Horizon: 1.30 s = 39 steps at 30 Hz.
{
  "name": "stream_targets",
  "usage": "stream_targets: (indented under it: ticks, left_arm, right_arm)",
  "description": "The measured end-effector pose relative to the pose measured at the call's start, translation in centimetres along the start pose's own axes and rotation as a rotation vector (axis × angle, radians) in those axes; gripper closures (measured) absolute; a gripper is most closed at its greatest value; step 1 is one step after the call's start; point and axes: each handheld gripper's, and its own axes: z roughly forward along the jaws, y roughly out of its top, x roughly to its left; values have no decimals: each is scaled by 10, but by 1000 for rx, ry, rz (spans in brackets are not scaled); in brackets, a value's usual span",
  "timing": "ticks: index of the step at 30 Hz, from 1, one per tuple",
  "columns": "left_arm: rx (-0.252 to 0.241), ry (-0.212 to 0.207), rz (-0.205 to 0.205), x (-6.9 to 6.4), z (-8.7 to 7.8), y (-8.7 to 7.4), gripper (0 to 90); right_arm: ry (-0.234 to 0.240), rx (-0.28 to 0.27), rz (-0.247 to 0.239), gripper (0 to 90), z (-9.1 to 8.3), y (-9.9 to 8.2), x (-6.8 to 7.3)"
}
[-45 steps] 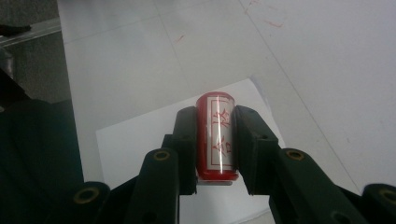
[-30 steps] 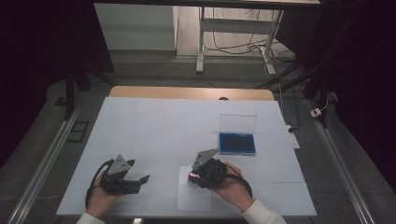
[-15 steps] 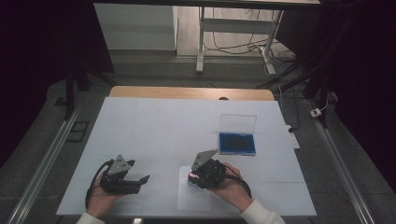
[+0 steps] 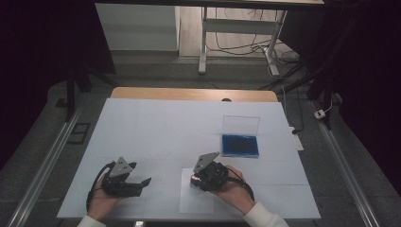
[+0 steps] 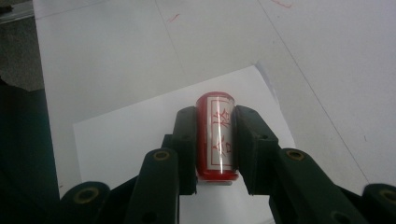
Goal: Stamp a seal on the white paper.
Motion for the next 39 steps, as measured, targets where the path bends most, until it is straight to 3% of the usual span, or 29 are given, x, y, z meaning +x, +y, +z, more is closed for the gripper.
stream_targets:
  ticks: [27, 39]
  left_arm:
    - [12, -6, -1, -1, 0, -1, 192]
    - [12, -2, -2, 0, -1, -1, 193]
  right_arm:
    - [-9, 24, -8, 698, 4, -1, 1]
    - [-34, 75, -22, 699, 6, 5, 4]
